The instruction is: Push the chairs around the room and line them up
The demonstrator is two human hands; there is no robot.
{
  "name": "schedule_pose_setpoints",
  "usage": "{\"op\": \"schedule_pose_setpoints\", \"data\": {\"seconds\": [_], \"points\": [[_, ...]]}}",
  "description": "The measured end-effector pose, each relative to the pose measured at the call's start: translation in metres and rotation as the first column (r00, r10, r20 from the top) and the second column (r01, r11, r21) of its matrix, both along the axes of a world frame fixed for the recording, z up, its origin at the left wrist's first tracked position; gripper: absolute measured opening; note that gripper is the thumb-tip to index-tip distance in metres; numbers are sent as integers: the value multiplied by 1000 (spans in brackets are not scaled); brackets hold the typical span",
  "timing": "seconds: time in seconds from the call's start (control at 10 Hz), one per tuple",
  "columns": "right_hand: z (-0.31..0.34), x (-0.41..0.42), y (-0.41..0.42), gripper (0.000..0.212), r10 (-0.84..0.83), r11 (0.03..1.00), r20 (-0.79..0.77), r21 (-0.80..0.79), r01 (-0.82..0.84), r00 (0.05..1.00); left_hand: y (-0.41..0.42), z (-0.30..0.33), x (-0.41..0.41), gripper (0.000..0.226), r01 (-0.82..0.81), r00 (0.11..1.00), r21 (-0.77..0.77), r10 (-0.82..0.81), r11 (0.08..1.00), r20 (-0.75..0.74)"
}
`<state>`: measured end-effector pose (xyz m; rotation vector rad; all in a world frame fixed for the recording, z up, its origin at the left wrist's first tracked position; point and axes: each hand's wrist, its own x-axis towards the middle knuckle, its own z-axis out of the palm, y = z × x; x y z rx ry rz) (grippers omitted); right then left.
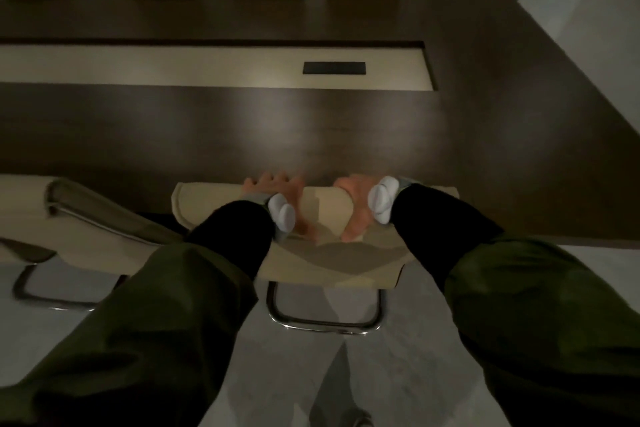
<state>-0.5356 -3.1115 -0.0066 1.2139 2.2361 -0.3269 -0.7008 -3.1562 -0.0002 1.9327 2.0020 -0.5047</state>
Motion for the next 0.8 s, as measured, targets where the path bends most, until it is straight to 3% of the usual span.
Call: {"op": "schedule_pose_setpoints", "data": {"seconds": [0.1,0.2,0.3,0.4,0.5,0.6,0.7,0.8], "points": [[2,6,1,71,-114,992,-145,31,119,983,-8,-6,0,85,-7,1000,54,7,998,2],[-25,-10,-14,24,-332,937,385,29,349,861,-16,-9,1,83,-21,1000,90,22,996,-2],[-44,-15,-24,32,-302,934,413,-51,353,859,-24,-12,2,84,-39,999,137,39,990,4],[-20,-9,-20,23,-336,920,187,273,280,923,-27,-11,3,82,-42,999,147,39,988,19],[-16,21,-19,81,-118,972,-304,161,173,945,-29,-7,5,82,-35,999,131,34,991,12],[-21,16,-15,71,-233,956,-167,139,257,958,-28,-9,6,84,-41,999,135,41,990,6],[-16,29,-31,64,-206,954,-374,128,270,904,-30,-11,7,86,-23,1000,150,25,988,-7],[10,42,-43,65,-424,884,-736,-210,416,528,-25,-7,5,89,-21,1000,135,20,991,9]]}}
